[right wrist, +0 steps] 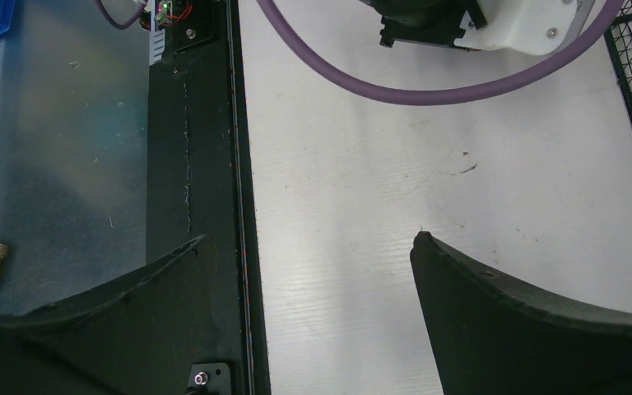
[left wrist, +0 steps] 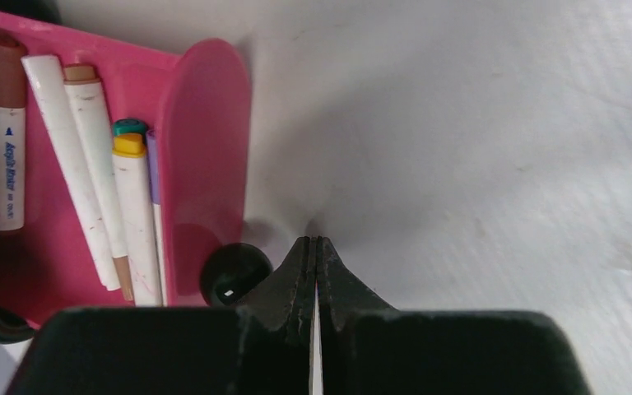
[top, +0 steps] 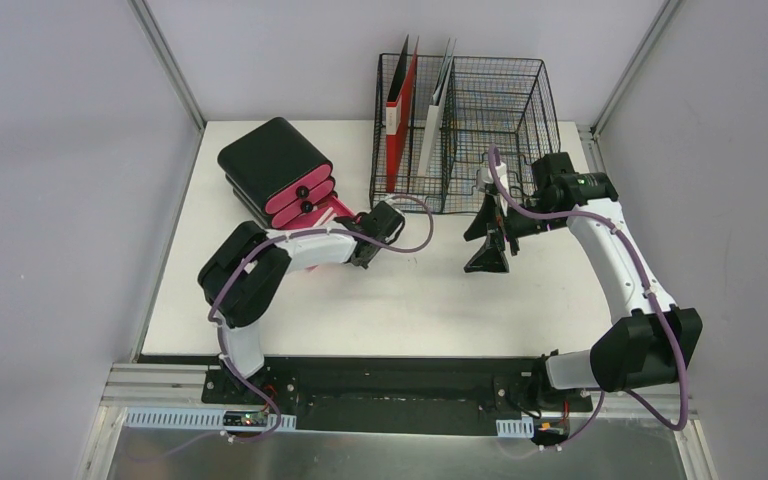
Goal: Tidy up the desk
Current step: Close the drawer in the storage box.
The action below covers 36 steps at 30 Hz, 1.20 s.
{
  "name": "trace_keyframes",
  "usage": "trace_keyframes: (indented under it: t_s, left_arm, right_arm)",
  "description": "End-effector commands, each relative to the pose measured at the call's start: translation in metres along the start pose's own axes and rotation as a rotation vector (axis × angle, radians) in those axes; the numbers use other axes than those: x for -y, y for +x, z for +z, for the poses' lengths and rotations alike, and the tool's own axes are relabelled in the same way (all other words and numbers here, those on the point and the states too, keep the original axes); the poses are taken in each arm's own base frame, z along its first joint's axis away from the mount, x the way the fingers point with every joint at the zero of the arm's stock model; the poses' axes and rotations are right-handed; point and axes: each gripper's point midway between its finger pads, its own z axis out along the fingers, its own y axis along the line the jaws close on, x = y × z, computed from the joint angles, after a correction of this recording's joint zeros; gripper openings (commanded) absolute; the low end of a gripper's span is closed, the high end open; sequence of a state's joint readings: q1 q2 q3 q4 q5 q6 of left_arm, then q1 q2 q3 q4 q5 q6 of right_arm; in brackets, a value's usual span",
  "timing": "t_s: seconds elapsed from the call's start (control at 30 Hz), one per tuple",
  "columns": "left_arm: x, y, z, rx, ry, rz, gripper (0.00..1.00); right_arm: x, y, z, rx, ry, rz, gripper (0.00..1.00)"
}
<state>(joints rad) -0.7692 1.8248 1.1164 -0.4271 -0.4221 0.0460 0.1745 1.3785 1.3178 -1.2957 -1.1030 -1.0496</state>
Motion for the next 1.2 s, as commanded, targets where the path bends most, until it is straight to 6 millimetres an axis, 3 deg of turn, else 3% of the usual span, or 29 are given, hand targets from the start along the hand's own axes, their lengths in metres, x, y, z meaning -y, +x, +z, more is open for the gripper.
trace_keyframes:
  t_s: [0.0, 0.2, 0.37, 0.5, 0.83, 1.07, 1.17]
  left_arm:
    - [-0.045, -0.012, 0.006, 0.0, -0.149, -0.032, 0.0]
    - [-0.094, -0.007, 0.02, -0.04, -0.257, -0.172, 0.03]
    - [-0.123, -0.005, 0.028, -0.058, -0.314, -0.245, 0.53]
    - [-0.135, -0.012, 0.024, -0.043, -0.347, -0.265, 0.63]
    - [-0.149, -0.032, 0.0, 0.047, -0.356, -0.274, 0.75]
    - [-0.119, -0.046, -0.027, 0.197, -0.117, -0.33, 0.72]
    - [-0.106, -0.039, -0.031, 0.227, -0.049, -0.344, 0.61]
  right_arm:
    - [-0.002, -0.007, -0.003, 0.027, 0.007, -0.067, 0.91]
    - [-0.003, -0.008, -0.003, 0.028, 0.007, -0.07, 0.91]
    - [-0.003, -0.007, -0.004, 0.026, 0.01, -0.073, 0.91]
    - [-0.003, -0.007, -0.004, 0.027, 0.01, -0.073, 0.91]
    - [-0.004, -0.008, -0.005, 0.03, 0.012, -0.076, 0.91]
    - [-0.005, -0.008, -0.006, 0.029, 0.015, -0.081, 0.91]
    - [-0.005, -0.008, -0.006, 0.029, 0.015, -0.082, 0.91]
